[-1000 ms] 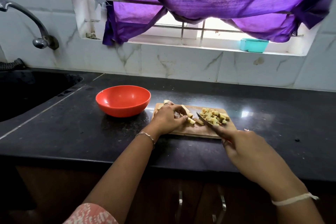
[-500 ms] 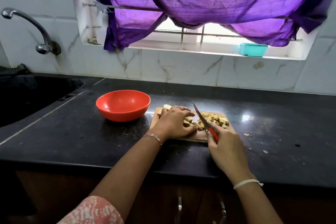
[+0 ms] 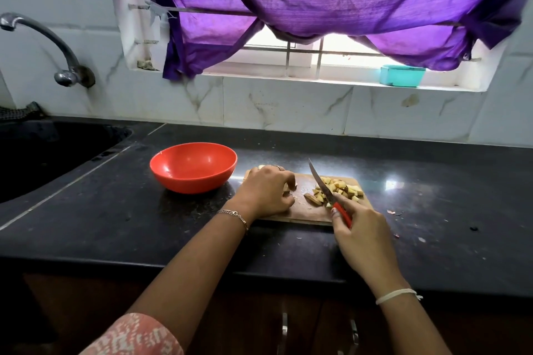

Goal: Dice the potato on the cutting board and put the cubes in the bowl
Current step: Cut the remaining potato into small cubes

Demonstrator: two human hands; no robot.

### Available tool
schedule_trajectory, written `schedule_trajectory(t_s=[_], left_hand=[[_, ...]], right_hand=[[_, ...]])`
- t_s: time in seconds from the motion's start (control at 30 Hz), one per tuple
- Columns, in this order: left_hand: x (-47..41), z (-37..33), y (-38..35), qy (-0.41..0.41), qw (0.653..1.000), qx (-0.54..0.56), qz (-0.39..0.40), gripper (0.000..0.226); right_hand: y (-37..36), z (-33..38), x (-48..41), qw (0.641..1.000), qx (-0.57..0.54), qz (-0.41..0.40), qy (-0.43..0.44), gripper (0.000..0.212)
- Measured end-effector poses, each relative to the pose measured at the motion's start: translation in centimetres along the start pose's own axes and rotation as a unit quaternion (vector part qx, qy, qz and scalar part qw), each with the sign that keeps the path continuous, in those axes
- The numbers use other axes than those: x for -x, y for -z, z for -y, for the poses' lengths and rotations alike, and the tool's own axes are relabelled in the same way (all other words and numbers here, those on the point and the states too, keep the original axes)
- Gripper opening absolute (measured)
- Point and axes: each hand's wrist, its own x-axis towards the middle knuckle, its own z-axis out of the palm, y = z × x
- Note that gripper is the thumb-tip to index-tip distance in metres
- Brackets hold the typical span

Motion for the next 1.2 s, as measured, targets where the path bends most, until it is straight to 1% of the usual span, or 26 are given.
schedule_trajectory(t_s=[0.1, 0.2, 0.3, 0.4, 0.53, 0.67, 0.87, 1.0, 1.1, 1.2], left_hand=[[0.0, -0.9, -0.1, -0.015, 1.0, -0.004, -0.013, 0.038], [-0.2, -1.7, -0.1, -0.03, 1.0, -0.002, -0.004, 0.029], [-0.4, -2.1, -0.2, -0.038, 0.999, -0.007, -0.012, 0.02], [-0.1, -2.0, -0.2, -0.034, 0.999, -0.019, -0.018, 0.018], [0.7, -1.5, -0.1, -0.023, 0.998, -0.041, -0.039, 0.022], [1.3, -1.1, -0.2, 0.0, 0.997, -0.036, -0.073, 0.024], [1.2, -1.7, -0.8, 0.018, 0.994, -0.047, -0.092, 0.029], [0.9, -2.4, -1.1, 0.024, 0.993, -0.052, -0.102, 0.028], [0.8, -2.5, -1.1, 0.028, 0.993, -0.043, -0.103, 0.028], [0.9, -2.6, -1.2, 0.027, 0.994, -0.038, -0.104, 0.028]], right_hand=[[0.2, 0.1, 0.0, 1.0, 0.001, -0.004, -0.015, 0.034], [0.3, 0.1, 0.1, 1.0, -0.01, 0.002, -0.025, 0.034], [0.4, 0.0, 0.1, 0.999, -0.018, 0.01, -0.03, 0.035], [0.5, 0.1, 0.2, 1.0, -0.007, 0.012, -0.027, 0.038], [0.5, 0.4, 0.4, 1.0, 0.013, 0.019, -0.013, 0.042], [1.3, 1.0, 0.8, 0.995, 0.072, 0.066, 0.0, 0.047], [2.7, 0.3, 1.4, 0.987, 0.102, 0.123, 0.0, 0.051], [2.8, 0.8, 2.1, 0.984, 0.127, 0.126, 0.024, 0.056], [2.9, 1.5, 2.4, 0.979, 0.161, 0.119, 0.046, 0.054], [3.2, 2.0, 2.6, 0.97, 0.202, 0.125, 0.051, 0.055]])
